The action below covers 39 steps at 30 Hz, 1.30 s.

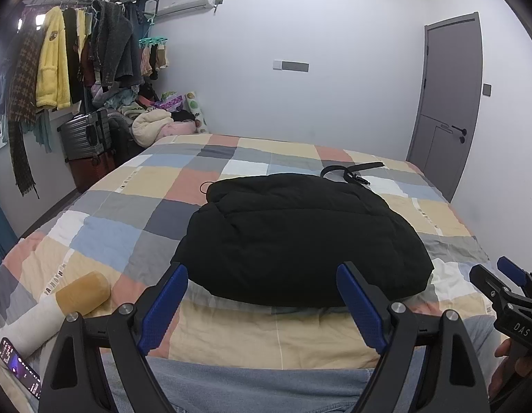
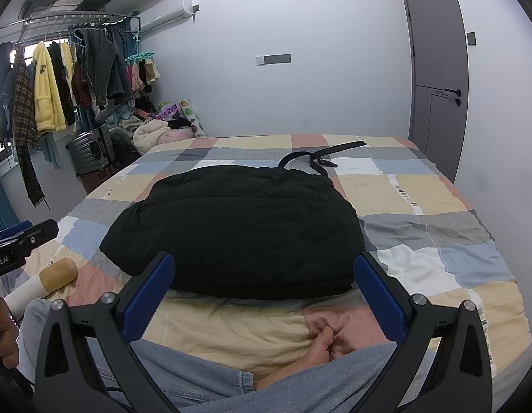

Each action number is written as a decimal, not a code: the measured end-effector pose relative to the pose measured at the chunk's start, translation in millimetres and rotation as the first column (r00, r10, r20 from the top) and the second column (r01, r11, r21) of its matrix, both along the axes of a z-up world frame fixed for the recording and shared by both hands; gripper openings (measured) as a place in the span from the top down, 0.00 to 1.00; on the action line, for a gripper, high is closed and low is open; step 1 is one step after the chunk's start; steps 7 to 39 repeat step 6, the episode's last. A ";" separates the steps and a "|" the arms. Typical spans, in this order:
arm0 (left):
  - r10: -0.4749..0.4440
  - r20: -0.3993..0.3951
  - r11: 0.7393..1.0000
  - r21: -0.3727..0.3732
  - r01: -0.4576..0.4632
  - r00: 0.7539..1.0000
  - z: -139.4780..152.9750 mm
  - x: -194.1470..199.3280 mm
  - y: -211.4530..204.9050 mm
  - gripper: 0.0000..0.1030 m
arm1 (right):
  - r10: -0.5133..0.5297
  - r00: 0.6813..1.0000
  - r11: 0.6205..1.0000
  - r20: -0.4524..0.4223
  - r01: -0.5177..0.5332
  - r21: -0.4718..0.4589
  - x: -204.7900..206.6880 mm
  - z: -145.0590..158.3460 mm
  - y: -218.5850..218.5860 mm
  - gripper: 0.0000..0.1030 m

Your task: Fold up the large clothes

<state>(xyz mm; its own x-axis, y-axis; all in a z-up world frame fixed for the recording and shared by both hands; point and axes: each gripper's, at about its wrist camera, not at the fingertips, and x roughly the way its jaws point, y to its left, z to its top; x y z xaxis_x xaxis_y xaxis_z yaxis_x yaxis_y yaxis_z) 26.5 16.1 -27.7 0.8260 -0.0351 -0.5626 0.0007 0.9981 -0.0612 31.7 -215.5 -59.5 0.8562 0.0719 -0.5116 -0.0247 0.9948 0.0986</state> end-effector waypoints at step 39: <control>-0.003 -0.001 1.000 -0.001 0.003 1.000 -0.3 -0.4 -0.5 0.15 | -0.002 1.000 1.000 0.004 0.002 -0.003 -0.9 0.1 -0.1 0.00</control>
